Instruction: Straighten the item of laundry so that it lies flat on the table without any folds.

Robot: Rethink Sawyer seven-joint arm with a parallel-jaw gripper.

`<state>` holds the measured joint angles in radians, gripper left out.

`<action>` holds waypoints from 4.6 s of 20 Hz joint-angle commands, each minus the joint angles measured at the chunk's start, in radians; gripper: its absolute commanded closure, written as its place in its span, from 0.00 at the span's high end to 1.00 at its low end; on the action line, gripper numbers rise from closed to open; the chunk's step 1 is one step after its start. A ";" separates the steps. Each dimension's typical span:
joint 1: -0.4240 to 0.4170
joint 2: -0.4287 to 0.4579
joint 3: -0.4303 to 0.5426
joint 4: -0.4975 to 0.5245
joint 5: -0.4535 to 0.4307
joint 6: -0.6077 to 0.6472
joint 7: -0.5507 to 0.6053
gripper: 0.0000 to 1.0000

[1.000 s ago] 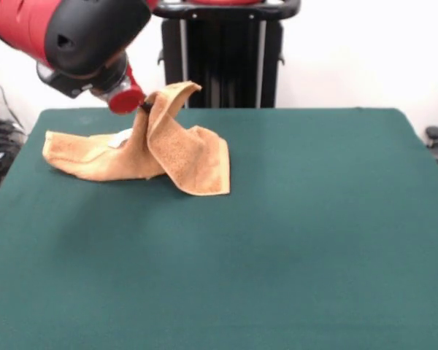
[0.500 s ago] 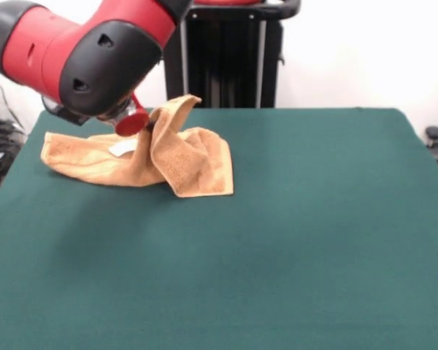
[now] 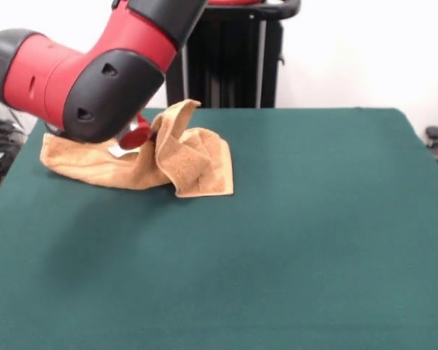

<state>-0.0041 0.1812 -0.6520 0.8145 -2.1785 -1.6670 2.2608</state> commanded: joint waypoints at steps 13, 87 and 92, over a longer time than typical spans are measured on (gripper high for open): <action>-0.155 0.238 0.070 -0.479 0.044 -0.169 0.419 0.00; -0.546 0.436 -0.350 -1.187 0.597 0.076 0.397 0.00; -0.627 0.471 -0.455 -1.299 0.666 0.103 0.410 0.00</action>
<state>-0.5973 0.5695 -0.9996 -0.4050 -1.5945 -1.8327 2.5255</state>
